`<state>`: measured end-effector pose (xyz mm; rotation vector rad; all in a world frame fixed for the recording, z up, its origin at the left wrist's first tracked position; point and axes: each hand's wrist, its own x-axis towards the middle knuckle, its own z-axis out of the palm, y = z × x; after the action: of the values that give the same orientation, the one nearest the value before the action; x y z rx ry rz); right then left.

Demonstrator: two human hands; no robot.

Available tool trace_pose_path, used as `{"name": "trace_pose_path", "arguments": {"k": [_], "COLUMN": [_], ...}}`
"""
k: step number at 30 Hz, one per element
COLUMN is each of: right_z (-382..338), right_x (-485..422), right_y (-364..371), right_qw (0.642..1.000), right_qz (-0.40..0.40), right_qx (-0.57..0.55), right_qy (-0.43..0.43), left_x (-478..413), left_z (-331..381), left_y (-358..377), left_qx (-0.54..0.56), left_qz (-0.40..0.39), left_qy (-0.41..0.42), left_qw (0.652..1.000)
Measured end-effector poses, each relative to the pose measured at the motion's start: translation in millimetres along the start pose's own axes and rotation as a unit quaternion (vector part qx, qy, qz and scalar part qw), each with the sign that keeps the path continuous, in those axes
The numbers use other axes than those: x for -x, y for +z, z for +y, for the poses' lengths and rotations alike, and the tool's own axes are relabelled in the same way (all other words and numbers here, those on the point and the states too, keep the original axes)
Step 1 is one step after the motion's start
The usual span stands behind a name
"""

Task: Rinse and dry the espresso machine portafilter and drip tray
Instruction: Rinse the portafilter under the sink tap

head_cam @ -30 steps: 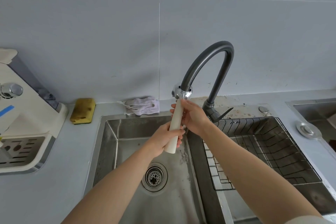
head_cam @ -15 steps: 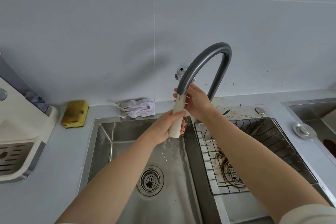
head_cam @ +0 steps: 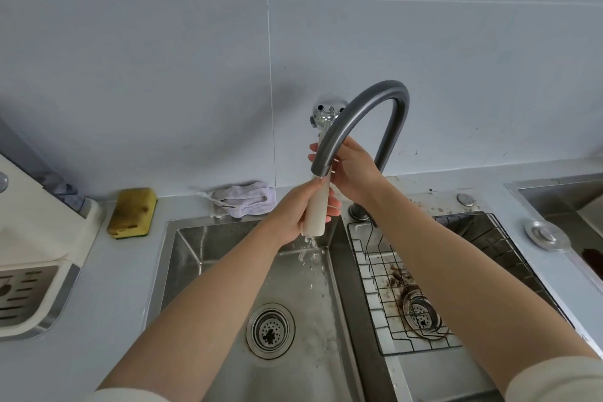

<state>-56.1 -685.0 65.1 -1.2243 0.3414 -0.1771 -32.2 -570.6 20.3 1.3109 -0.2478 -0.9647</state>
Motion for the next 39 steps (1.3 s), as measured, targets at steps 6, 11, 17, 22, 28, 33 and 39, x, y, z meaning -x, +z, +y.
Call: {"name": "trace_pose_path", "arguments": {"k": [6,11,17,22,28,33,39], "right_z": [8,22,42,53,65,68,61], "right_x": [6,17,34,43,54,59,55], "right_y": [3,4,3,3,6,5,7], "right_qw": [1.0,0.999,0.994,0.987,0.956,0.94,0.957], "right_qz": [-0.01,-0.013,-0.02,-0.021,-0.019,-0.008,0.012], "right_qx": [-0.015,-0.033,-0.069,-0.121,-0.258,-0.296,-0.22], "right_qy": [0.014,0.041,0.083,0.102,0.136,0.168,0.189], "left_x": [9,22,41,57,71,78,82], "left_z": [-4,-20,-43,-50,-55,-57,-58], "left_y": [1,3,-5,-9,-11,-8,-5], "left_qx": [0.002,0.018,0.042,0.089,0.102,0.062,-0.08], "left_qz": [0.015,0.018,-0.013,-0.016,0.001,0.038,0.145], "left_qy": [-0.015,-0.042,-0.045,-0.061,-0.074,-0.037,0.018], "left_qw": [1.0,0.999,0.998,0.994,0.992,0.997,0.986]}}
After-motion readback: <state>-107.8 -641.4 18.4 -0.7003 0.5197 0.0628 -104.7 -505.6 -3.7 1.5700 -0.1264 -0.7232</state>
